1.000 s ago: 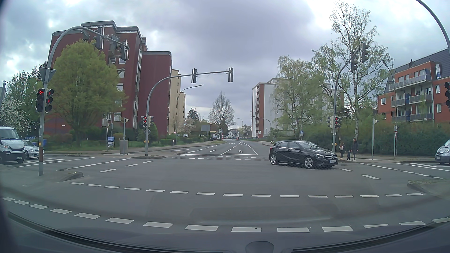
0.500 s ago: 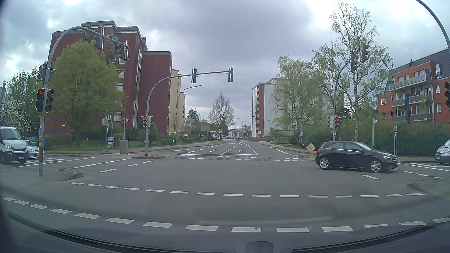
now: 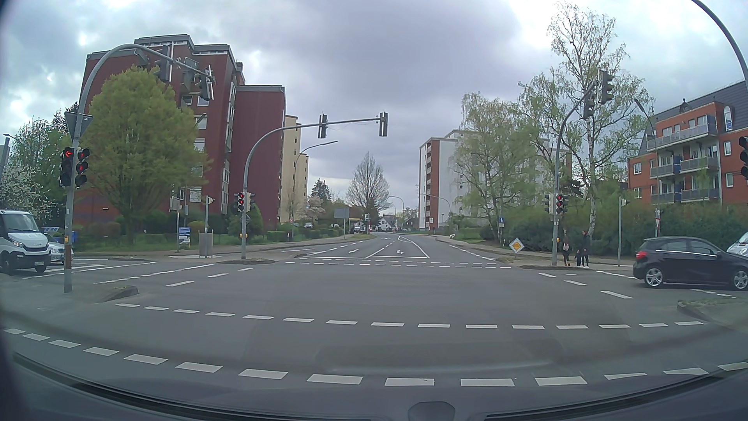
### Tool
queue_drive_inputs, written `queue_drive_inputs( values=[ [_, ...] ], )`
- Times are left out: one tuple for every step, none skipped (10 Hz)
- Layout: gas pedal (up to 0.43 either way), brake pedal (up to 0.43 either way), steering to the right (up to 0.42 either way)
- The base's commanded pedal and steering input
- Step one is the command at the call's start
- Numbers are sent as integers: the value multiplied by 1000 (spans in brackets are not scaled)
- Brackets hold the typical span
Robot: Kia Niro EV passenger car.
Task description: Follow the waypoints while adhering to traffic rules and regulations
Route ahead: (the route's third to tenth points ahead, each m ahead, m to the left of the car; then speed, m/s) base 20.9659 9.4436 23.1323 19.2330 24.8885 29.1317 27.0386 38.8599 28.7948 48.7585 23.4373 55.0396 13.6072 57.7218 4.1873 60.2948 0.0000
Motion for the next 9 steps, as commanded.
queue_drive_inputs(
  values=[
    [0, 287, -10],
    [0, 293, -10],
    [0, 287, -10],
    [0, 287, -10],
    [0, 293, -10],
    [0, 287, -10],
    [0, 293, -10],
    [0, 287, -10],
    [0, 293, -10]
  ],
)
